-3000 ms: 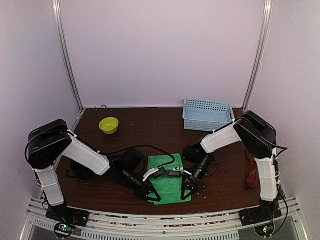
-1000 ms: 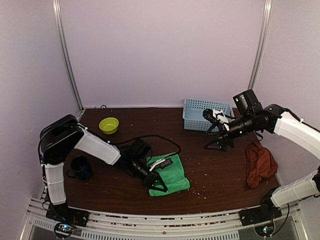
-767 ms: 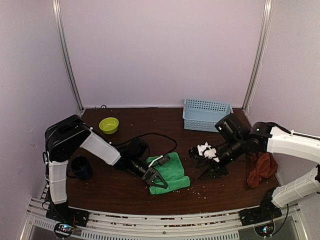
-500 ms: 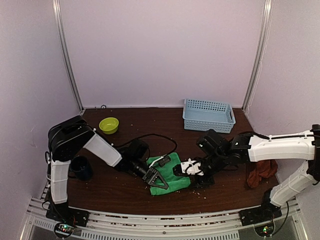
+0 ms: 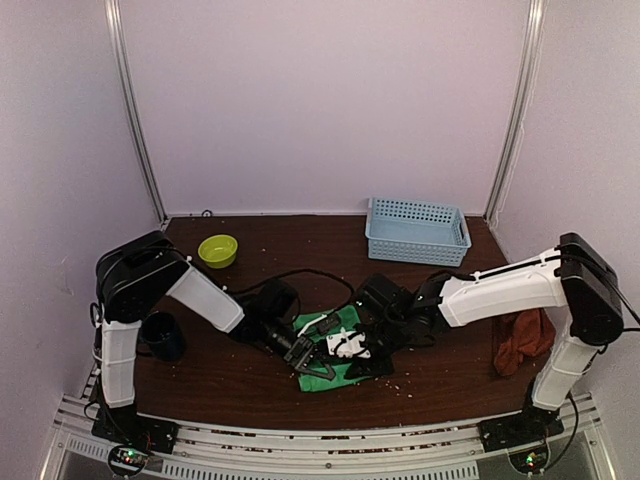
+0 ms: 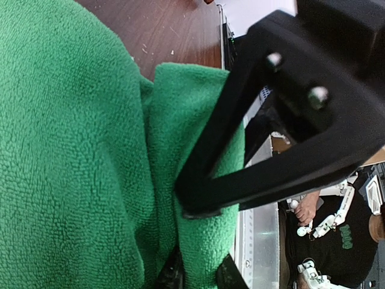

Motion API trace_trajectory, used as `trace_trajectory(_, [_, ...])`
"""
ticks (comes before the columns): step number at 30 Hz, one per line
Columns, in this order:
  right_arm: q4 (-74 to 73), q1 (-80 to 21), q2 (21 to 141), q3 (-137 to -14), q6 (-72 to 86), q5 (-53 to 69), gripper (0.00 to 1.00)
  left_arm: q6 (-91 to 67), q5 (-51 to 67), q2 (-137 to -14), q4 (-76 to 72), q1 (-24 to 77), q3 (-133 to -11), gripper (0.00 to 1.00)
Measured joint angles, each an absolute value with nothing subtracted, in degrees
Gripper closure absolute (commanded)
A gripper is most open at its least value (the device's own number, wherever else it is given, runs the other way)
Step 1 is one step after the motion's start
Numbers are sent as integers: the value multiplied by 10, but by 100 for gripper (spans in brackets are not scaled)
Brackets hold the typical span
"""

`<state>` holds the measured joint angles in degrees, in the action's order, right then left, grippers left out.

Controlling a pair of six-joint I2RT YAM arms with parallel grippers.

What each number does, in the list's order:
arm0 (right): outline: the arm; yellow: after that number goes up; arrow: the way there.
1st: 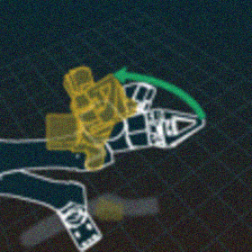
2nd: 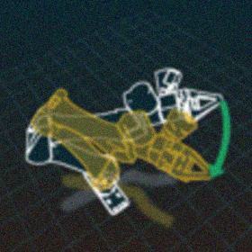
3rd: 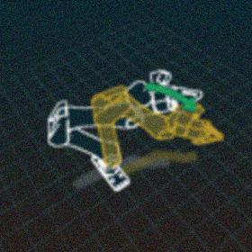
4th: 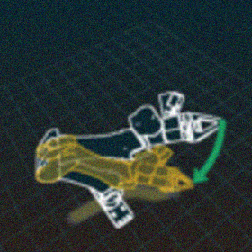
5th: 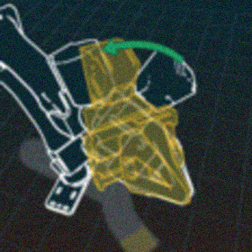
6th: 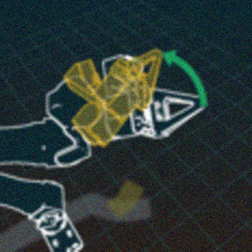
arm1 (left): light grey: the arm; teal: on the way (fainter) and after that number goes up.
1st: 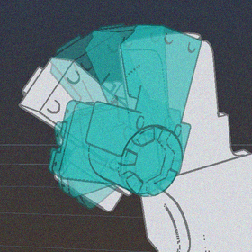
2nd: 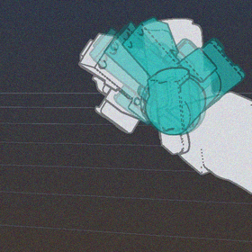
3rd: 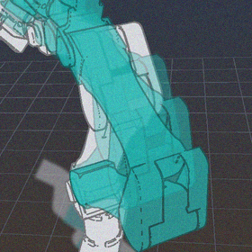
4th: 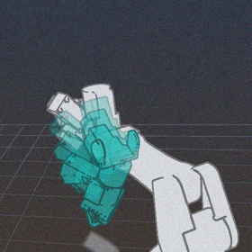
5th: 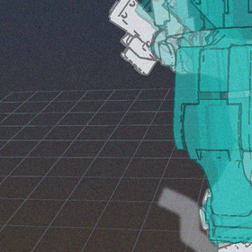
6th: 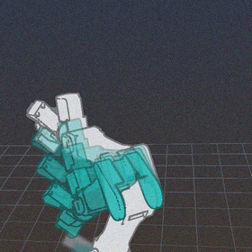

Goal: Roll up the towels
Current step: Roll the towel at the center of the board.

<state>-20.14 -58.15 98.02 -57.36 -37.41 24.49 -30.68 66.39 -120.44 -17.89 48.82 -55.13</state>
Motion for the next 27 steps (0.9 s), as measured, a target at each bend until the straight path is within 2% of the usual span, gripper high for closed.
trace_trajectory(1, [-206,-582,989,-579,-373,249,86,-304,663,-1204,-176,488,-552,80])
trace_trajectory(5, [-239,-580,1013,-605,-365,273,96,-288,653,-1197,-155,486,-551,52])
trace_trajectory(7, [-265,-577,1023,-624,-359,291,100,-272,624,-1165,-117,482,-547,45])
trace_trajectory(10, [-319,-568,1053,-665,-353,332,100,-238,543,-1088,-45,467,-543,38])
trace_trajectory(16, [-450,-520,1162,-789,-342,442,100,-197,344,-861,17,439,-495,33])
trace_trajectory(21, [-555,-462,1271,-899,-336,547,100,-151,191,-689,18,458,-417,31])
trace_trajectory(24, [-596,-442,1313,-944,-315,586,100,-93,124,-656,29,498,-415,31])
trace_trajectory(27, [-626,-431,1341,-971,-299,613,100,-26,44,-690,56,575,-447,34])
